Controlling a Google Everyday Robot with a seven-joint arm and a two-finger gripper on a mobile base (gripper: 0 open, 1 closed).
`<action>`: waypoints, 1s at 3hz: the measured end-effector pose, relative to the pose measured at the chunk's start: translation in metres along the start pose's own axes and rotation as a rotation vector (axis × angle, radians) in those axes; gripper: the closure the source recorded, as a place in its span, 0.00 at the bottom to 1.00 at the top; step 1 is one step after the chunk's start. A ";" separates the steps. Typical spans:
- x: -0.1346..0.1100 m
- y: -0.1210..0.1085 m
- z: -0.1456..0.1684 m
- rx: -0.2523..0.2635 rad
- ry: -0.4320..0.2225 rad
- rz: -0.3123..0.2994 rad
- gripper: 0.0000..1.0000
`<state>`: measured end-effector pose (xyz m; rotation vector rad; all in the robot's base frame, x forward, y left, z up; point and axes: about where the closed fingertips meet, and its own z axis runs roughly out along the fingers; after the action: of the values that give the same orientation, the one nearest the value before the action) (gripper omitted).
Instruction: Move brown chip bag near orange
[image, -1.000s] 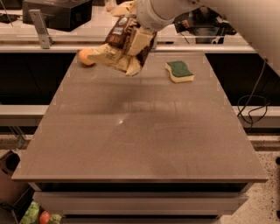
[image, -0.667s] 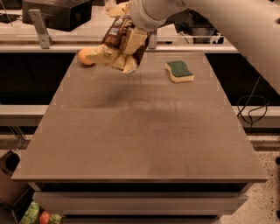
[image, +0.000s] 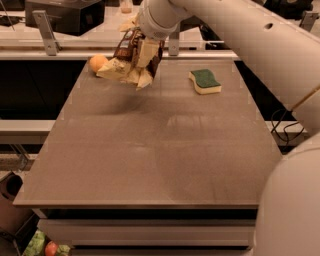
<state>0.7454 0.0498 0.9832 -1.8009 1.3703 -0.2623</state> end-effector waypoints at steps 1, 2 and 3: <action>0.006 0.002 0.020 -0.045 0.003 -0.007 1.00; 0.009 -0.001 0.038 -0.076 0.000 -0.017 1.00; 0.012 -0.007 0.051 -0.092 -0.007 -0.026 1.00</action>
Offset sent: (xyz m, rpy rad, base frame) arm 0.0495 0.0127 -0.0282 -0.0549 0.0744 0.0517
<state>0.7857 0.0646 0.9529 -1.8941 1.3742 -0.2093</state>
